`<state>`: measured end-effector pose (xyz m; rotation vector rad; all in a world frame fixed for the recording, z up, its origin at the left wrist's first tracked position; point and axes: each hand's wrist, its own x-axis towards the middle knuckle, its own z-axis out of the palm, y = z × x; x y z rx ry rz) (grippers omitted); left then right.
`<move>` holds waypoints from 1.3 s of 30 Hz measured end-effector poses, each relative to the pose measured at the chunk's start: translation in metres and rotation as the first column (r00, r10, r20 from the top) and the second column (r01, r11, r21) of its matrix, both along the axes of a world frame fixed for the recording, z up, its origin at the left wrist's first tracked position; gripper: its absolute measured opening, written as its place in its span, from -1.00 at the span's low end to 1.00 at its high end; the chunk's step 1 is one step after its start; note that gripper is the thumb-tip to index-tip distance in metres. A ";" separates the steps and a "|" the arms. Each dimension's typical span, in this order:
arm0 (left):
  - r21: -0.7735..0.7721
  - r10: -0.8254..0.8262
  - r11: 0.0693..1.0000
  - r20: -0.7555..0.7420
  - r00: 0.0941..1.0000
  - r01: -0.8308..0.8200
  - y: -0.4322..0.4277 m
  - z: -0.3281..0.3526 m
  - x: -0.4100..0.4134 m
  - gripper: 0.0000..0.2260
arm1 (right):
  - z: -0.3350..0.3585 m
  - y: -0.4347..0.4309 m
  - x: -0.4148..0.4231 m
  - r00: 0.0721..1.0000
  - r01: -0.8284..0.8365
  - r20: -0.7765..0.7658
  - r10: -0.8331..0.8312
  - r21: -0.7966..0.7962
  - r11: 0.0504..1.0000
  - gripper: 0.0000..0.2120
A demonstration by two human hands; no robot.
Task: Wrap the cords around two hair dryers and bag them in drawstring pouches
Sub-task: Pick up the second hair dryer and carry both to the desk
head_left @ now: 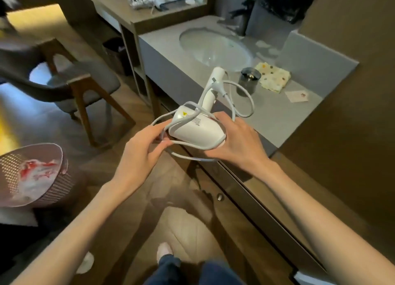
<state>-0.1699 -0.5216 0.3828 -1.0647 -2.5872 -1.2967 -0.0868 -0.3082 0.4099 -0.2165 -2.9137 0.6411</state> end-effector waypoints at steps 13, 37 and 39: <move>0.044 0.140 0.989 -0.012 0.990 -0.139 -0.070 0.019 -0.264 -0.65 | 0.017 -0.062 -0.293 0.986 -0.126 -0.101 0.131 0.054 0.991 -0.30; 0.071 -0.036 0.996 -0.134 0.990 0.046 -0.031 0.038 -0.796 -0.57 | 0.042 -0.033 -0.789 0.991 0.068 -0.122 -0.055 0.106 0.992 -0.29; 0.081 -0.112 0.989 -0.126 0.986 0.123 -0.021 0.036 -0.833 -0.58 | 0.038 -0.029 -0.813 0.986 0.143 -0.100 -0.133 0.097 0.985 -0.28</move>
